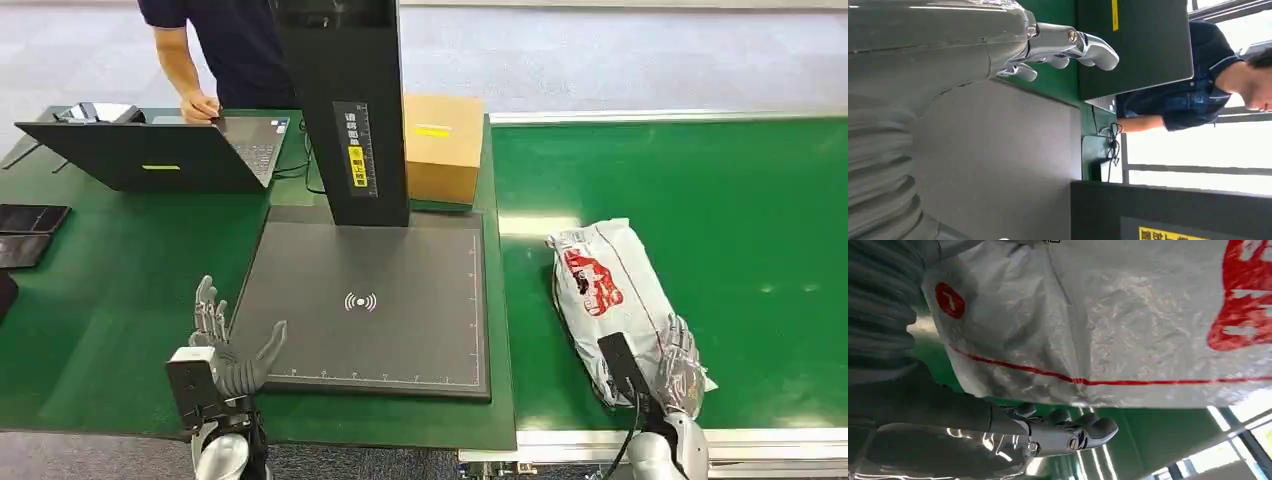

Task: Moved the parcel from conveyor to table for the left to box.

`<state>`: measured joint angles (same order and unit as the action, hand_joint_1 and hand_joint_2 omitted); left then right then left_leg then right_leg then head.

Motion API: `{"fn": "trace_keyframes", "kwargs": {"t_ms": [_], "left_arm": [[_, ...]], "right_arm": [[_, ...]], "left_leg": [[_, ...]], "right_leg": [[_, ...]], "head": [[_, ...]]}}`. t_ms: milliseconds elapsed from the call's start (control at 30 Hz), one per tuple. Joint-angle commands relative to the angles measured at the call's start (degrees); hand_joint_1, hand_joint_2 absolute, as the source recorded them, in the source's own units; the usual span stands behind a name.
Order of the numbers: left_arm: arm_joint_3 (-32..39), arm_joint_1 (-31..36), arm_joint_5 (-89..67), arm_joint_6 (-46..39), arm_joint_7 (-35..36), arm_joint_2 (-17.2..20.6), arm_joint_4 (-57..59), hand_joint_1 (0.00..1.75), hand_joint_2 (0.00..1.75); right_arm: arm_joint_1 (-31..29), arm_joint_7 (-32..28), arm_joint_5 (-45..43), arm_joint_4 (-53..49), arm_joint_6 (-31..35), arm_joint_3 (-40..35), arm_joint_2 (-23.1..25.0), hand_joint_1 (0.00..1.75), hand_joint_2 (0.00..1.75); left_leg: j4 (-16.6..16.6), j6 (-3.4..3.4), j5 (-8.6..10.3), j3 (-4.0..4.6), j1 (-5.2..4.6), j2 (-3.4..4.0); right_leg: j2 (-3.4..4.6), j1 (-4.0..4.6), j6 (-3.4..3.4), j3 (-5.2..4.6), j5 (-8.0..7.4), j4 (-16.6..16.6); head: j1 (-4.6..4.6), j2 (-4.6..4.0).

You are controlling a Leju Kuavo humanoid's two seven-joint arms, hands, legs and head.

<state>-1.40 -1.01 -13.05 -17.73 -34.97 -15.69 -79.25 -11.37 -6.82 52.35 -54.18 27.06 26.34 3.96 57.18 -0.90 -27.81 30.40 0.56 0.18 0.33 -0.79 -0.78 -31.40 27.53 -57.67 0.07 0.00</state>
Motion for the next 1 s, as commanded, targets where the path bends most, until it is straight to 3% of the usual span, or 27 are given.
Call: {"fn": "trace_keyframes", "kwargs": {"t_ms": [33, 267, 300, 333, 367, 400, 867, 933, 967, 1000], "left_arm": [[-2.6, 2.1, 0.2, -0.4, 0.0, 0.6, 3.3, 0.00, 1.75], [-3.1, 2.3, 0.0, -0.7, 0.5, 0.6, 3.1, 0.00, 1.75], [-3.0, 2.4, 0.0, -0.6, 0.5, 0.6, 3.4, 0.00, 1.75], [-3.0, 2.4, 0.0, -0.6, 0.5, 0.6, 3.4, 0.00, 1.75], [-3.0, 2.5, 0.0, -0.6, 0.4, 0.6, 3.8, 0.00, 1.75], [-3.0, 2.8, 0.0, -0.5, 0.4, 0.6, 4.3, 0.00, 1.75], [-2.6, 3.1, -0.1, -0.2, 0.5, 0.3, 4.5, 0.00, 1.75], [-2.5, 2.9, -0.1, -0.2, 0.5, 0.2, 4.2, 0.00, 1.75], [-2.5, 2.9, -0.2, -0.2, 0.6, 0.2, 4.2, 0.00, 1.75], [-2.6, 2.9, -0.3, -0.2, 0.6, 0.1, 4.2, 0.00, 1.75]], "right_arm": [[-2.3, 0.8, -0.1, 17.8, 0.0, 7.0, -2.3, 0.00, 1.75], [-2.4, 2.6, 1.0, 18.6, -2.1, 7.6, -2.5, 0.00, 1.75], [-2.4, 2.3, 1.3, 18.2, -2.1, 7.8, -2.4, 0.23, 1.75], [-2.4, 2.3, 1.3, 18.2, -2.1, 7.8, -2.4, 0.23, 1.75], [-2.3, 2.1, 1.5, 18.1, -2.1, 7.6, -2.4, 1.45, 1.75], [-2.1, 1.9, 1.6, 17.5, -2.2, 7.6, -2.2, 1.62, 1.75], [-1.0, 1.6, 2.8, 11.5, -1.1, 6.1, 0.5, 1.57, 1.75], [-0.5, -0.6, 1.8, 9.2, 1.2, 6.4, 1.2, 0.98, 1.75], [-0.3, -1.0, 1.9, 8.3, 2.5, 6.2, 1.4, 0.98, 1.75], [0.2, -1.9, 2.0, 6.6, 4.3, 5.9, 1.7, 1.13, 1.75]], "left_leg": [[-0.1, 0.03, 0.08, -0.08, 0.05, -0.25], [0.0, 0.10, 0.06, -0.39, 0.05, -0.26], [-0.1, 0.13, 0.19, -0.28, 0.07, -0.38], [0.0, 0.15, 0.15, -0.35, 0.06, -0.36], [0.0, 0.16, 0.09, -0.46, 0.05, -0.30], [-0.1, 0.20, 0.20, -0.37, 0.07, -0.38], [-0.1, 0.79, 0.36, -0.29, 0.10, -0.33], [0.0, 0.79, 0.29, -0.32, 0.12, -0.28], [-0.1, 0.79, 0.33, -0.25, 0.10, -0.32], [0.0, 0.80, 0.27, -0.30, 0.11, -0.24]], "right_leg": [[-0.26, 0.06, 0.03, 0.21, -0.04, 0.2], [-0.27, 0.08, -0.04, 0.59, -0.05, 0.3], [-0.40, 0.09, -0.06, 0.57, -0.16, 0.4], [-0.38, 0.08, -0.11, 0.63, -0.15, 0.4], [-0.31, 0.07, -0.18, 0.72, -0.14, 0.4], [-0.40, 0.09, -0.20, 0.70, -0.26, 0.5], [-0.33, -0.03, -0.75, 0.93, -0.57, 1.0], [-0.28, -0.01, -0.76, 0.99, -0.54, 1.0], [-0.32, -0.02, -0.73, 0.92, -0.56, 1.0], [-0.24, -0.02, -0.76, 0.96, -0.52, 1.0]], "head": [[0.00, 0.00], [0.00, 0.00], [0.00, 0.00], [0.00, 0.00], [0.00, 0.00], [0.00, 0.00], [0.00, 0.00], [0.00, 0.00], [0.02, 0.00], [0.00, 0.00]]}}
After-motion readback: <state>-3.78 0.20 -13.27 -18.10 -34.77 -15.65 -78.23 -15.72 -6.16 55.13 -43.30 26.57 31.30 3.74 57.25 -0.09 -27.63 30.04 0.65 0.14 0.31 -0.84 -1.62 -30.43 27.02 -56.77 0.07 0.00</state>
